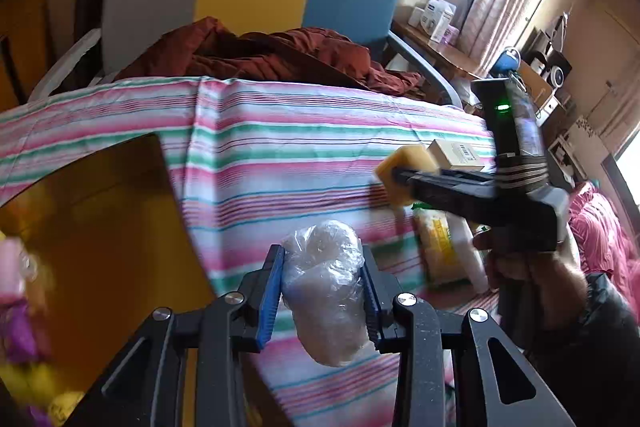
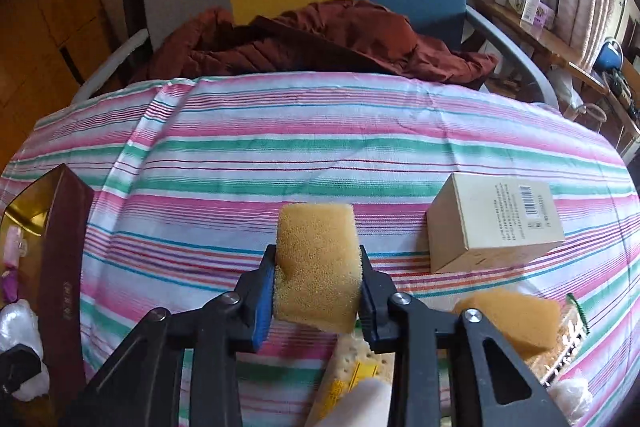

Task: Organize objects
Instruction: 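Grasp the plastic-wrapped white ball with the left tool while the right tool grasps a yellow sponge, then carry both items into the gold tray and open both tools to release, then withdraw both tools from the tray and reach back toward the remaining items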

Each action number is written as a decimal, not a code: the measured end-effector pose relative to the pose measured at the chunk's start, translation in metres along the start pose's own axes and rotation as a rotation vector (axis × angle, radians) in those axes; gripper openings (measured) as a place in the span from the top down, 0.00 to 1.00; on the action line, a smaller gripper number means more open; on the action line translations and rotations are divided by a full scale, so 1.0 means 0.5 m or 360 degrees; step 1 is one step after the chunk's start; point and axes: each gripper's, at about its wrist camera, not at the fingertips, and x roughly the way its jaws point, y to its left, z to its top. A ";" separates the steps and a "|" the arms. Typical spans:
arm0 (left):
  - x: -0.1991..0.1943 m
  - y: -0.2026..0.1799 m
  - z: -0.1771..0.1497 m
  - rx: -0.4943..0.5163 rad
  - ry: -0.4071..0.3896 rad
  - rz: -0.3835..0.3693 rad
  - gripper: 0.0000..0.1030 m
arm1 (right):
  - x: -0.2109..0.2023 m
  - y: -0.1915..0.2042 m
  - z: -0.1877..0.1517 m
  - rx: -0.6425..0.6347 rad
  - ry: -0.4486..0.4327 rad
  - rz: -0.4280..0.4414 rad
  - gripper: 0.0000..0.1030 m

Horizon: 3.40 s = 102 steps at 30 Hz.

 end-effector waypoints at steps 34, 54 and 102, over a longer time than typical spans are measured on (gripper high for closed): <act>-0.290 0.344 -0.228 -0.0478 -0.0291 0.0374 0.65 | -0.231 0.388 -0.207 -0.0343 -0.0158 0.0626 0.67; -0.295 0.388 -0.261 -0.0560 -0.0368 0.0560 0.25 | -0.177 0.482 -0.288 -0.0410 0.0116 0.0963 0.33; -0.284 0.221 -0.240 -0.0110 -0.0451 0.0712 0.10 | -0.244 0.270 -0.237 -0.0128 -0.0202 0.0325 0.18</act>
